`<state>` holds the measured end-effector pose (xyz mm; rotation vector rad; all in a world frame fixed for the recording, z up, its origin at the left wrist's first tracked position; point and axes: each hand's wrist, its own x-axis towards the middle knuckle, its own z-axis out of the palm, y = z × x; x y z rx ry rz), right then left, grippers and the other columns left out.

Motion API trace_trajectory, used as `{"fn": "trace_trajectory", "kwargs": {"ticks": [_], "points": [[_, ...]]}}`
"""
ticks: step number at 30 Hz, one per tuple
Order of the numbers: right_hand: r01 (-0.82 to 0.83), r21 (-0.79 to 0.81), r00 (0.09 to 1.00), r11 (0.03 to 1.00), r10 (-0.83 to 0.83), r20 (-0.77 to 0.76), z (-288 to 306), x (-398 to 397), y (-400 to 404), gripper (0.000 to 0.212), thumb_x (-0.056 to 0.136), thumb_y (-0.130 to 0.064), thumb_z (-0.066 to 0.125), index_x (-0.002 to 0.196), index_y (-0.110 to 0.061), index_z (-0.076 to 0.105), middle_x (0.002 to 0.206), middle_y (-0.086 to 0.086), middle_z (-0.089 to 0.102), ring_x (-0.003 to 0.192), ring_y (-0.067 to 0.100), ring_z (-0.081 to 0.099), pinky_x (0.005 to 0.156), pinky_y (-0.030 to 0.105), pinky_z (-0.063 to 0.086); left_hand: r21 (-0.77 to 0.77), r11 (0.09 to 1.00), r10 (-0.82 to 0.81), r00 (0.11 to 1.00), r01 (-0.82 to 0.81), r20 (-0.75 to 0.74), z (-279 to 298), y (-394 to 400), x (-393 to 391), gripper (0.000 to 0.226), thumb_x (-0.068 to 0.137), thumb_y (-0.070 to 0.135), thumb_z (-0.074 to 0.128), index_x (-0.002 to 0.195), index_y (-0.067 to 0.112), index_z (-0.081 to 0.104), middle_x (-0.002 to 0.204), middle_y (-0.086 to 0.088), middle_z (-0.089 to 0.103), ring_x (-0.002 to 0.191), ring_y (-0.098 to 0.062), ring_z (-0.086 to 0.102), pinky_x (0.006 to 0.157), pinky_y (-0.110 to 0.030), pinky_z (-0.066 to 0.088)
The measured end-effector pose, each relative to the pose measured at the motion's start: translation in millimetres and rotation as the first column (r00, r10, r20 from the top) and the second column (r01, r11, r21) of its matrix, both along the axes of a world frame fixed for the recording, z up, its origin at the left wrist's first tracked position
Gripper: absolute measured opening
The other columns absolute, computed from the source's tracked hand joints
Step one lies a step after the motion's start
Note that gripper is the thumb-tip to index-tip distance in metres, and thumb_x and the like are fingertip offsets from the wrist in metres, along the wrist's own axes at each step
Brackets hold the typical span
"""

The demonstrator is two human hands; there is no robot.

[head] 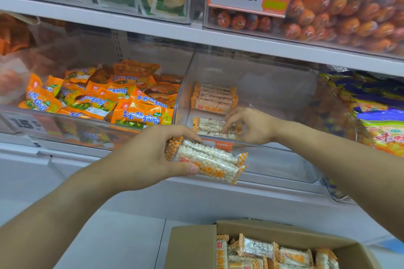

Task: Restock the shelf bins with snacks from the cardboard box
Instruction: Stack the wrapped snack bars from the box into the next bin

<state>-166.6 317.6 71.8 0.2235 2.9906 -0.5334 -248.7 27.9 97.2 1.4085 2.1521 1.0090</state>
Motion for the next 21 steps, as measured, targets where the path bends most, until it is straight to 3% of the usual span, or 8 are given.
{"fn": "trace_trajectory", "kwargs": {"ticks": [4, 8, 13, 16, 18, 21], "points": [[0.020, -0.029, 0.997, 0.999, -0.018, 0.068, -0.3, 0.4, 0.4, 0.039, 0.078, -0.028, 0.083, 0.116, -0.030, 0.074, 0.151, 0.004, 0.048, 0.143, 0.018, 0.039, 0.114, 0.039, 0.037, -0.013, 1.000, -0.017, 1.000, 0.017, 0.009, -1.2, 1.1, 1.2, 0.038, 0.074, 0.039, 0.084, 0.107, 0.043, 0.067, 0.108, 0.030, 0.065, 0.101, 0.012, 0.058, 0.077, -0.001, 0.040], [0.055, -0.031, 0.997, 0.998, -0.053, 0.062, -1.6, -3.6, -0.2, 0.039, 0.078, -0.022, 0.083, 0.116, -0.027, 0.075, 0.138, 0.002, 0.062, 0.130, 0.020, 0.055, 0.107, 0.038, 0.045, -0.024, 1.000, -0.008, 1.000, 0.008, -0.009, -1.4, 0.9, 1.9, 0.039, 0.073, 0.045, 0.083, 0.107, 0.048, 0.066, 0.109, 0.035, 0.061, 0.096, 0.017, 0.053, 0.072, -0.002, 0.038], [0.080, -0.020, 0.996, 0.997, -0.079, 0.037, -0.1, -1.0, 1.9, 0.037, 0.074, -0.027, 0.088, 0.110, -0.025, 0.077, 0.147, -0.001, 0.053, 0.132, 0.016, 0.053, 0.105, 0.034, 0.040, -0.010, 1.000, -0.018, 1.000, 0.018, -0.005, -1.2, -0.7, 2.5, 0.038, 0.073, 0.043, 0.083, 0.107, 0.045, 0.067, 0.109, 0.037, 0.060, 0.104, 0.016, 0.053, 0.077, 0.000, 0.037], [0.130, -0.169, 0.991, 0.977, -0.136, -0.022, 1.0, -1.4, 4.0, 0.039, 0.072, -0.035, 0.089, 0.107, -0.020, 0.079, 0.133, -0.004, 0.064, 0.127, 0.008, 0.055, 0.099, 0.024, 0.045, -0.012, 1.000, -0.014, 1.000, 0.014, -0.014, -2.0, -2.0, 0.5, 0.038, 0.073, 0.044, 0.083, 0.107, 0.045, 0.066, 0.109, 0.037, 0.060, 0.105, 0.016, 0.053, 0.079, 0.000, 0.038], [0.212, -0.285, 0.972, 0.935, -0.233, -0.041, 1.4, -1.8, 6.5, 0.029, 0.077, -0.040, 0.084, 0.099, -0.020, 0.081, 0.114, -0.008, 0.074, 0.111, 0.005, 0.065, 0.100, 0.029, 0.051, -0.017, 1.000, -0.013, 1.000, 0.013, -0.011, -2.1, -2.1, 0.1, 0.039, 0.073, 0.044, 0.083, 0.108, 0.046, 0.066, 0.109, 0.035, 0.061, 0.105, 0.017, 0.052, 0.078, 0.000, 0.038], [0.232, -0.134, 0.971, 0.963, -0.238, -0.031, 0.4, -4.8, 11.3, 0.027, 0.081, -0.031, 0.084, 0.104, -0.018, 0.079, 0.108, -0.007, 0.075, 0.100, 0.009, 0.068, 0.097, 0.033, 0.053, -0.026, 1.000, -0.017, 1.000, 0.017, 0.003, -1.4, -0.8, 0.9, 0.040, 0.073, 0.044, 0.083, 0.109, 0.045, 0.066, 0.107, 0.032, 0.063, 0.100, 0.014, 0.056, 0.074, -0.002, 0.040]]}}
